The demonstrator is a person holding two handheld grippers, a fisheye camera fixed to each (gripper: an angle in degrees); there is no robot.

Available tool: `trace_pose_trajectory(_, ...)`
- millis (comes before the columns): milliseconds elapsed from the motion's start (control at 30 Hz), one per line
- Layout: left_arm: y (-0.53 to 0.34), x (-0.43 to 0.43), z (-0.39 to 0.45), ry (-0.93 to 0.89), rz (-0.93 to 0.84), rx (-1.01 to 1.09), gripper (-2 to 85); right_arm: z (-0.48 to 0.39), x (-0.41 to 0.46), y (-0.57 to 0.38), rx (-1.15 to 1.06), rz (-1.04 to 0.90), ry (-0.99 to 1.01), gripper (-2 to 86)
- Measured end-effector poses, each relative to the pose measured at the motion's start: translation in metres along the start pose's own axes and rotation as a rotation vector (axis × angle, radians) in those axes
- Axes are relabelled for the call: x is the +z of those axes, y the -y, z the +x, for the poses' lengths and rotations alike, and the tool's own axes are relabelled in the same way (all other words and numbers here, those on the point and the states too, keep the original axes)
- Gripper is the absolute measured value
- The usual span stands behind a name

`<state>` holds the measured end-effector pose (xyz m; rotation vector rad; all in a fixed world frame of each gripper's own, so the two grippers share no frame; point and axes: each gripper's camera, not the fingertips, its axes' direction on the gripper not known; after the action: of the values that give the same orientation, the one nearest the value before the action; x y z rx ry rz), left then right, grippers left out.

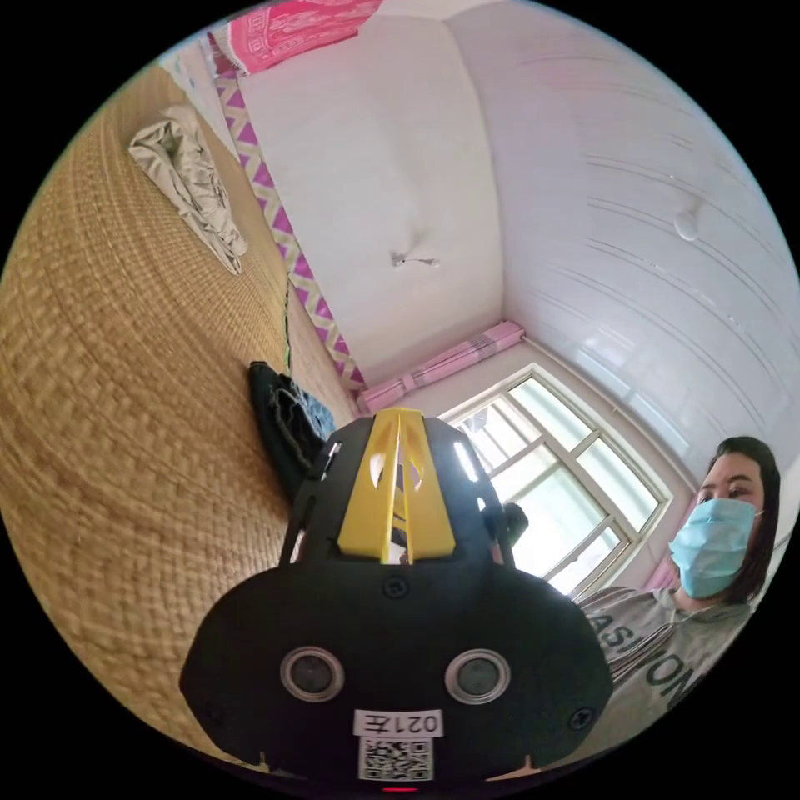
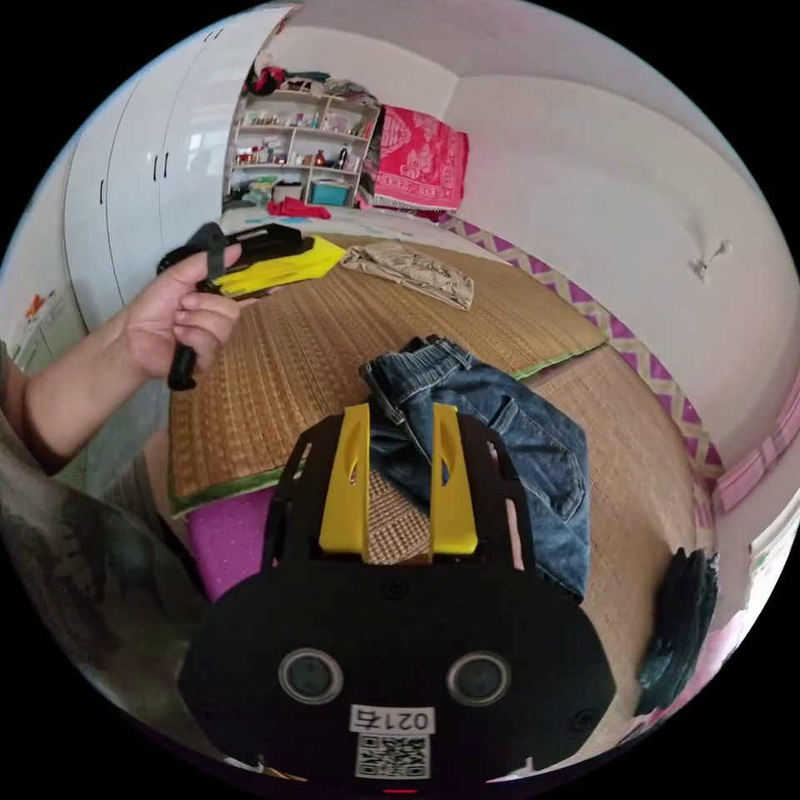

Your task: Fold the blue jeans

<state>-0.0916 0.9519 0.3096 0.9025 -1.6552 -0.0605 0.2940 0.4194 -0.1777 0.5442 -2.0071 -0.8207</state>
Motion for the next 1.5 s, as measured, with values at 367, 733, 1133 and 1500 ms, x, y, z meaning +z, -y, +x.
trace_pose_trajectory(367, 0.013, 0.069, 0.055, 0.044, -0.111, 0.041, -0.9, 0.085, 0.049, -0.033, 0.211, 0.049, 0.175, 5.5)
trace_pose_trajectory(733, 0.054, 0.23, 0.102, 0.353, -0.375, 0.17, 6.5, 0.391, -0.112, -0.33, 1.052, 0.389, 0.0, 5.2)
trace_pose_trajectory(1133, 0.089, 0.421, 0.153, 0.414, -0.652, 0.271, 5.6, 0.379, -0.036, -0.647, 1.538, 0.3, 0.318, 6.5)
trace_pose_trajectory(1500, 0.022, 0.579, 0.283, 0.479, -0.863, 0.651, 6.0, 0.309, -0.049, -0.602, 1.184, 0.634, 0.36, -0.3)
